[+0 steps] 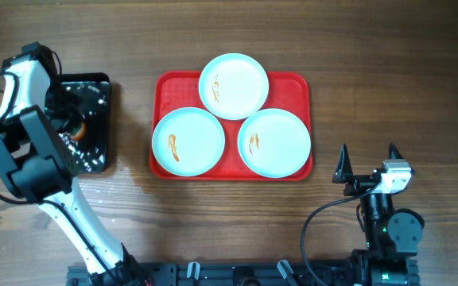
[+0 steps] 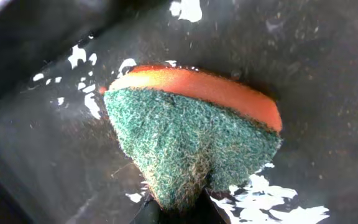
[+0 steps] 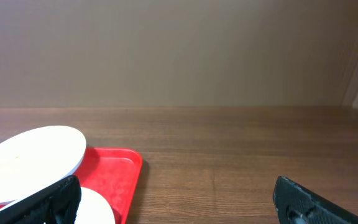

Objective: Clean dirty plates on tray and stack at the side
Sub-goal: 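Lower the left gripper and grasp the green-orange sponge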

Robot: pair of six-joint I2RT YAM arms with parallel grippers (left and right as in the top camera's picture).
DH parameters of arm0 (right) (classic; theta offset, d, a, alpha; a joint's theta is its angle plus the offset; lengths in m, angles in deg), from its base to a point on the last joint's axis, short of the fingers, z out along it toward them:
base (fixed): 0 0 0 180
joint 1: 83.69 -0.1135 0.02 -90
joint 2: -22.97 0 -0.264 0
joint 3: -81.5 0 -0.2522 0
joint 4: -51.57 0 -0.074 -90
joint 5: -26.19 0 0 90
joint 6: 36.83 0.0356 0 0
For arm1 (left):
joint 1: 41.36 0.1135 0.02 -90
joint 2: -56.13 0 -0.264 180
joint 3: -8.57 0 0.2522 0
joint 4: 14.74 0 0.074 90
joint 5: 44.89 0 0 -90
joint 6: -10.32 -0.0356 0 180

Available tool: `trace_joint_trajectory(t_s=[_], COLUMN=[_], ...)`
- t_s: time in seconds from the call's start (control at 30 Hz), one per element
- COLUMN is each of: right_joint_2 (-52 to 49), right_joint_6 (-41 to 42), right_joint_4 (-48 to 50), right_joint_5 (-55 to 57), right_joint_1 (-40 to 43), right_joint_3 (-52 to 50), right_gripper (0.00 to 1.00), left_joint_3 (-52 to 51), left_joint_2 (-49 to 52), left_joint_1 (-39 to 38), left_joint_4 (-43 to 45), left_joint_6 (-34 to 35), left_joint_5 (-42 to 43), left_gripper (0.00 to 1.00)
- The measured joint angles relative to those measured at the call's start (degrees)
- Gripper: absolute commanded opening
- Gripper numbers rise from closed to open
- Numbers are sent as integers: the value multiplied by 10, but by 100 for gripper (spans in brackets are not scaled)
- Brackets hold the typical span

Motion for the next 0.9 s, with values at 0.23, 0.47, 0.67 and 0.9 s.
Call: trace_joint_trajectory(t_s=[0.23, 0.47, 0.67, 0.9], right_joint_2=[0, 0, 0, 0], right_joint_6=[0, 0, 0, 0], right_joint_4=[0, 0, 0, 0], right_joint_5=[0, 0, 0, 0], right_joint_1=[0, 0, 0, 0], right_joint_3=[0, 0, 0, 0], right_gripper=[100, 100, 100, 100], left_joint_3=[0, -1, -31, -58], left_joint_2=[-1, -4, -14, -28], left_joint_1=[0, 0, 0, 0], left_joint_4=[3, 2, 20, 39], left_joint_6=[-1, 2, 6, 5], left_joint_5=[23, 38, 54, 72], left_gripper=[100, 97, 59, 17])
